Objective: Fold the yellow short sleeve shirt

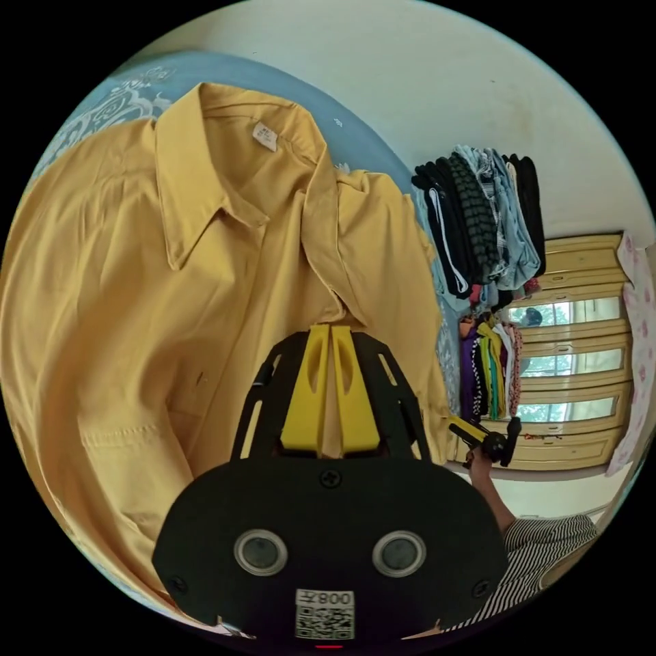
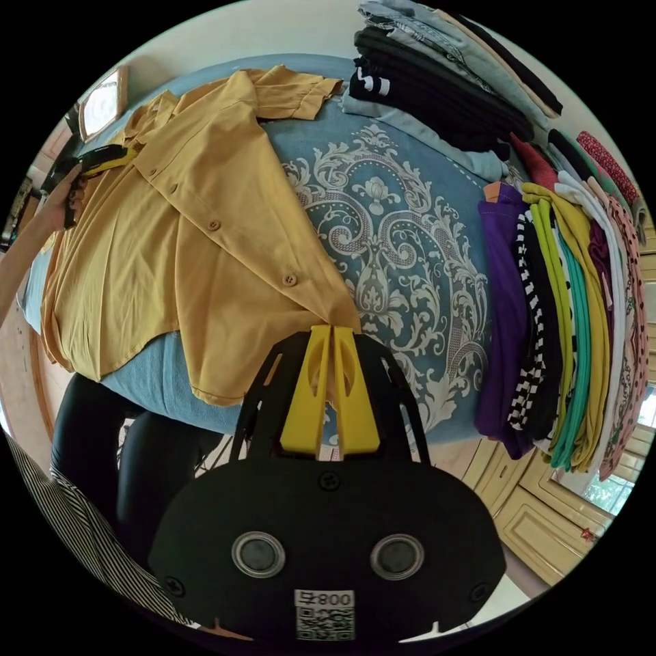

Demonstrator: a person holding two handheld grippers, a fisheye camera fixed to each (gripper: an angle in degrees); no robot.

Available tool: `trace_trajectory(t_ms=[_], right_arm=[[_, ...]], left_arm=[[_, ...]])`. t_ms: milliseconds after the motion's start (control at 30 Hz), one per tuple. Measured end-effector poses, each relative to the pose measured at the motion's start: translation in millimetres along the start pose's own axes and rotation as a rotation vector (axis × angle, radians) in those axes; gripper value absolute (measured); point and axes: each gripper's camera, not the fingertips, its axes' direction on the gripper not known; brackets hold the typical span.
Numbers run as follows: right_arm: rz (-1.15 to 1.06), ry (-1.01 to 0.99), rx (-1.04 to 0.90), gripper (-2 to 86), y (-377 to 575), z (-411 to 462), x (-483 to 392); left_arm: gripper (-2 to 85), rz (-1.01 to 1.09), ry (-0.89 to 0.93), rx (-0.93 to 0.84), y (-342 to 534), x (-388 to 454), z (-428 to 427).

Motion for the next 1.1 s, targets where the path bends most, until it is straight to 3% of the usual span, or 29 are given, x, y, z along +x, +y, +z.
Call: trace_trajectory(t_ms=[200,467,667,900,1100], right_arm=[[0.011,-0.051,0.023,0.5,0,1,33],[0.081,-0.153,0.1,0.3,-1,2,90],[0.098,-0.182,0.098,0.3,-3,26,114],[0.09,-0.192,0.105,0.3,-20,43,143],[0.114,-0.25,0.168,0.3,-35,42,177]], left_arm=[[0.7,0.082,0.073,0.058,-53,38,-17],[2.5,0.203,0.029,0.107,-119,92,-34],[7.2,0.127,0.006,0.019,-134,76,-11],[3.4,0.08,-0.101,-0.056,-180,82,13],[2.0,0.121,-0.045,0.027,-230,106,-4]])
